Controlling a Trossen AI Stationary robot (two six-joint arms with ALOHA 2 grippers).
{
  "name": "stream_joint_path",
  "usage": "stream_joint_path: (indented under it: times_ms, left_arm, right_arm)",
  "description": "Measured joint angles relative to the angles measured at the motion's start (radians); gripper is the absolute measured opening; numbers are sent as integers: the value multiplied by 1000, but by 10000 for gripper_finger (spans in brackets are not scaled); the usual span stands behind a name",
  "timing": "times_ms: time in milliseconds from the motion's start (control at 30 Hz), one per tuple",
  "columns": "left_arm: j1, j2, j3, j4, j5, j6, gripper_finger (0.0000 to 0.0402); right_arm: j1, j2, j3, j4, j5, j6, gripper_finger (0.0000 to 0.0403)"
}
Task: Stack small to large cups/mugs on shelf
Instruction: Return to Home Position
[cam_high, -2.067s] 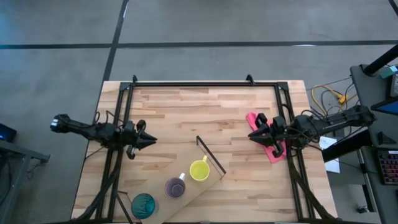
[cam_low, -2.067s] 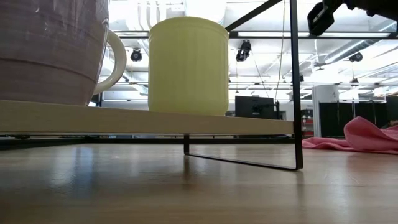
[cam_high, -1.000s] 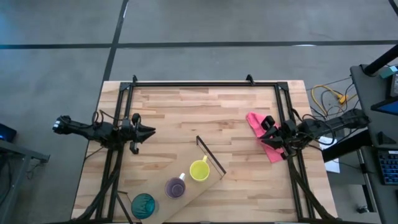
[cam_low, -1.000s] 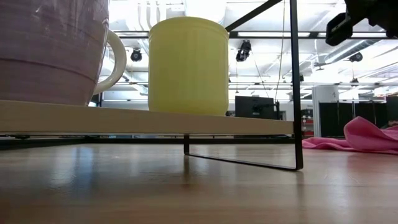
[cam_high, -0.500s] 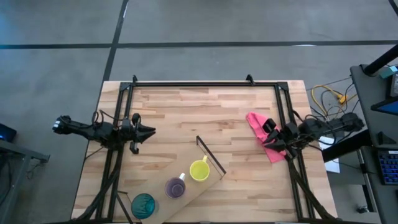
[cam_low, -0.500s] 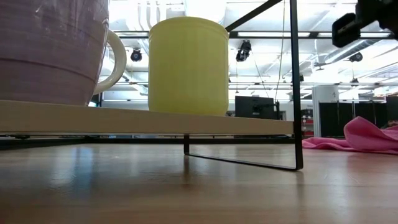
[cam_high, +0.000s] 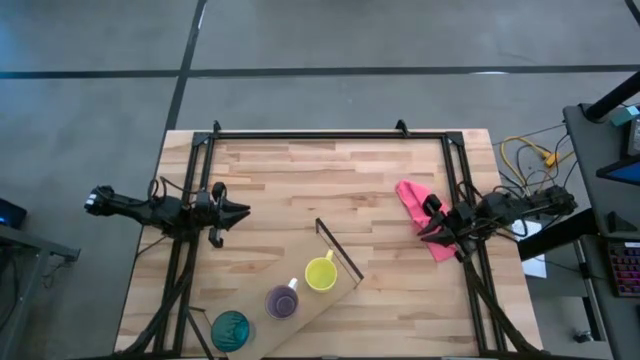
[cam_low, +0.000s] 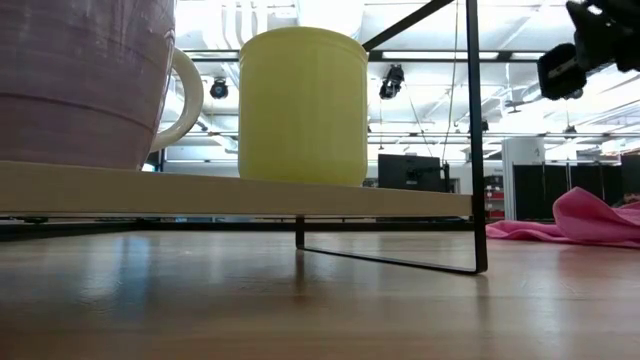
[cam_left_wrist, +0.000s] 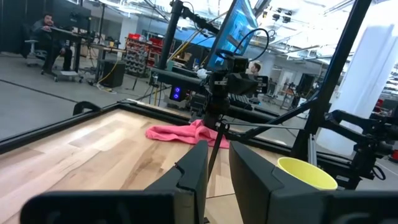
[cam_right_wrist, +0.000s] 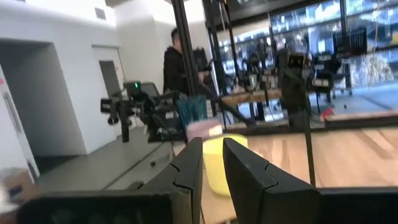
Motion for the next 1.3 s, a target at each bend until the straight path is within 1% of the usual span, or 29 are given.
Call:
stream_joint_path:
  times_ms: [67, 200, 300, 567, 1300]
  left_arm:
    - [0, 0, 0, 0, 0, 0, 52]
    - [0, 0, 0, 0, 0, 0, 52]
    - [0, 0, 0, 1, 0, 0, 52]
    - [0, 2, 0, 0, 1, 0, 52]
    - [0, 7, -1, 0, 0, 0, 52]
  right_arm:
    - [0, 12, 0, -23, 1, 19, 59]
    - [0, 36, 0, -49, 2, 151, 59]
    - [0, 54, 0, -52, 2, 188, 59]
    - [0, 82, 0, -51, 2, 185, 59]
    - [0, 82, 0, -51, 2, 185, 59]
